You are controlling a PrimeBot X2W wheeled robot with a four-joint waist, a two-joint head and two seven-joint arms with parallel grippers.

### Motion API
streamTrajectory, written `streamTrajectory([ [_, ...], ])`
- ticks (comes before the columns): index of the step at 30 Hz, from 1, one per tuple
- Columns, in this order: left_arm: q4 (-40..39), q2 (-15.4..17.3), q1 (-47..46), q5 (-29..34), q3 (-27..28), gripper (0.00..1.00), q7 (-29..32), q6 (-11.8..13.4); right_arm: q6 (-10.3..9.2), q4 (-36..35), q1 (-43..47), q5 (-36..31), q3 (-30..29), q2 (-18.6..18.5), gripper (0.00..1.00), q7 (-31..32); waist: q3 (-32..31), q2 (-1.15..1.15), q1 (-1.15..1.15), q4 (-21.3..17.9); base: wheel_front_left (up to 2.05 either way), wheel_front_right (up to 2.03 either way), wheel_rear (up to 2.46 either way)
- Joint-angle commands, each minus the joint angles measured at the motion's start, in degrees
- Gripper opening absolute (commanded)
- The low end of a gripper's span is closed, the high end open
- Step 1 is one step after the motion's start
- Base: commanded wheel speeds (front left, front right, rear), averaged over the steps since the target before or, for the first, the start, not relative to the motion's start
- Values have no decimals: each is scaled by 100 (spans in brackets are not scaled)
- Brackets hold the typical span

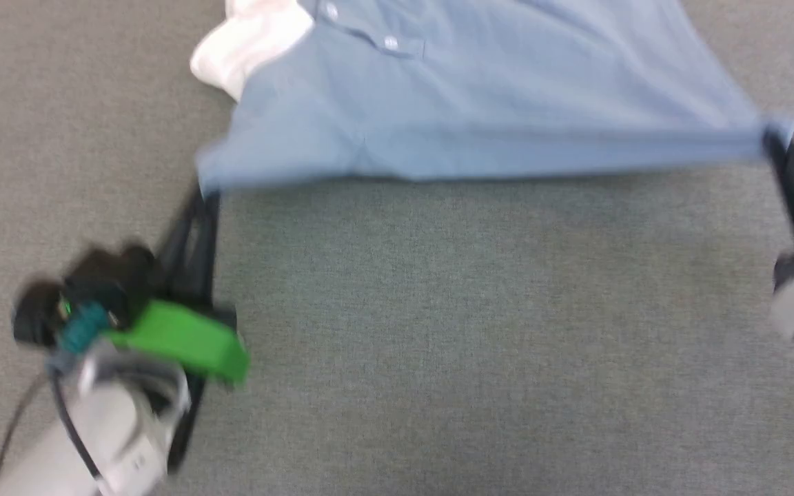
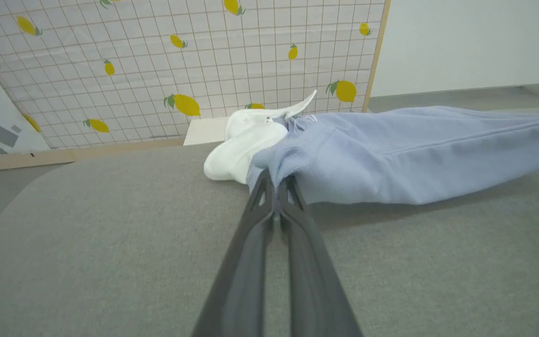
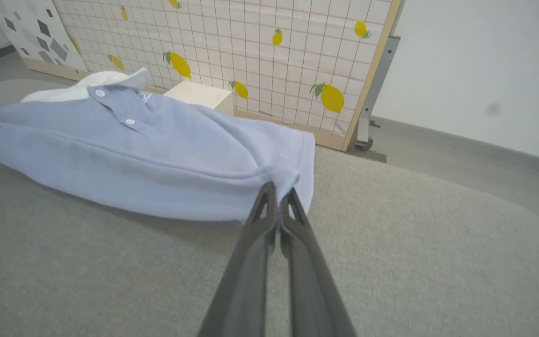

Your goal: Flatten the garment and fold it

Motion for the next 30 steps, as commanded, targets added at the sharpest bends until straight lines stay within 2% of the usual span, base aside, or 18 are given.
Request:
streamTrajectory([
  [1, 28, 96, 353, -24, -103, 0, 77, 65, -9, -100, 364, -26, -171, 218, 0, 14, -238, 0, 0, -15, 0, 0, 0],
  [8, 212, 137, 1249, -435, -627, 0, 667, -28, -9, -100, 1666, -136, -555, 708, 0, 123, -562, 0, 0, 77, 0, 0, 0],
  [11, 333, 237, 1537, -716, -853, 0, 1171, -125, -9, 8, 2206, -213, -759, 881, 0, 218, -725, 0, 0, 118, 0, 0, 0],
  [16, 425, 345, 1924, -1188, -1035, 0, 1835, -134, -9, 101, 2805, -265, -931, 1069, 0, 390, -957, 0, 0, 141, 0, 0, 0],
  [23, 183, 646, 2386, -1769, -1140, 0, 2675, 3, -9, 27, 3522, 43, -854, 1110, 0, 1189, -1219, 0, 0, 118, 0, 0, 0],
  [30, -172, 960, 2828, -2186, -1126, 0, 3134, 213, -9, -203, 4332, 461, -827, 1029, 0, 2332, -1427, 0, 0, 91, 0, 0, 0],
])
